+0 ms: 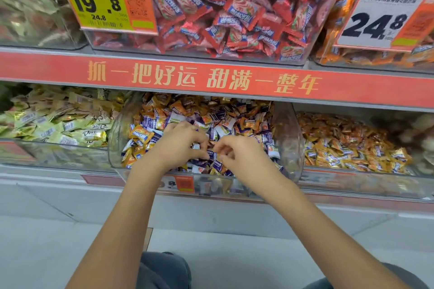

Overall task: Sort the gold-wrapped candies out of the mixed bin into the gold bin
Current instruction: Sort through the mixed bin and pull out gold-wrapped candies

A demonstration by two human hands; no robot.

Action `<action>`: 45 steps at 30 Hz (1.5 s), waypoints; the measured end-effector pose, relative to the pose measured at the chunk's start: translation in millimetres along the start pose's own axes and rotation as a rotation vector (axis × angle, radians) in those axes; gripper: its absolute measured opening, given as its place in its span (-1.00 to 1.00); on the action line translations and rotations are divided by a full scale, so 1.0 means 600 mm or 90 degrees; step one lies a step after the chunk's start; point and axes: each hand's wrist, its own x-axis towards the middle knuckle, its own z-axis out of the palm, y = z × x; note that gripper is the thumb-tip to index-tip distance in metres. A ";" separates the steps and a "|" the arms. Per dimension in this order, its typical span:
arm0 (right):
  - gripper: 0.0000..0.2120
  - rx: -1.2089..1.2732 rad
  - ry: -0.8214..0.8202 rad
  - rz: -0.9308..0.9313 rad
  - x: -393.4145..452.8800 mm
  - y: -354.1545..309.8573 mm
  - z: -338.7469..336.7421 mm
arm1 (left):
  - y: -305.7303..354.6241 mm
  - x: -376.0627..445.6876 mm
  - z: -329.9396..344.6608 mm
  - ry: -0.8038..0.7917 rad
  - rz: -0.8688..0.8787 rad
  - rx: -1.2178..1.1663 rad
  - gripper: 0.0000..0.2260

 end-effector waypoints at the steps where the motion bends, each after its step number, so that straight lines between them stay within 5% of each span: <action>1: -0.81 -0.022 -0.046 0.005 0.011 0.001 0.005 | 0.000 0.000 0.000 -0.002 0.002 0.007 -0.79; 8: -0.72 -0.122 -0.305 -0.041 0.054 0.007 0.008 | 0.003 -0.006 -0.009 -0.021 0.011 0.001 -0.85; 11: -0.76 -0.192 -0.334 -0.063 0.056 0.008 0.007 | 0.005 -0.012 -0.010 -0.040 0.020 0.020 -0.88; 15: -0.90 -0.031 -0.208 -0.051 0.036 0.008 -0.035 | 0.010 -0.013 -0.013 -0.036 0.013 0.000 -0.90; 20: -0.91 0.170 0.149 0.040 -0.037 0.034 -0.128 | 0.035 -0.008 -0.010 0.033 0.042 -0.065 -0.87; 24: -0.92 0.110 0.403 0.143 -0.111 0.111 -0.170 | 0.082 0.002 0.006 -0.001 0.154 -0.134 -0.86; 28: -0.70 -0.101 0.363 0.312 -0.136 0.175 -0.176 | 0.093 0.025 0.024 -0.200 0.139 -0.167 -0.66; 31: -0.74 -0.147 0.438 0.128 -0.134 0.133 -0.161 | 0.084 0.044 0.033 -0.196 0.142 -0.100 -0.65; 34: -0.81 -0.035 0.276 -0.059 -0.120 0.058 -0.121 | 0.077 0.054 0.037 -0.169 0.133 -0.095 -0.72; 37: -0.80 0.156 -0.093 0.029 -0.068 0.029 -0.083 | 0.066 0.051 0.034 -0.141 0.135 -0.087 -0.75; 39: -0.75 0.109 -0.273 0.054 -0.032 0.032 -0.065 | 0.058 0.046 0.030 -0.124 0.121 -0.099 -0.77; 45: -0.67 -0.073 -0.421 0.070 0.020 0.047 -0.055 | 0.053 0.032 0.010 -0.149 0.080 -0.120 -0.77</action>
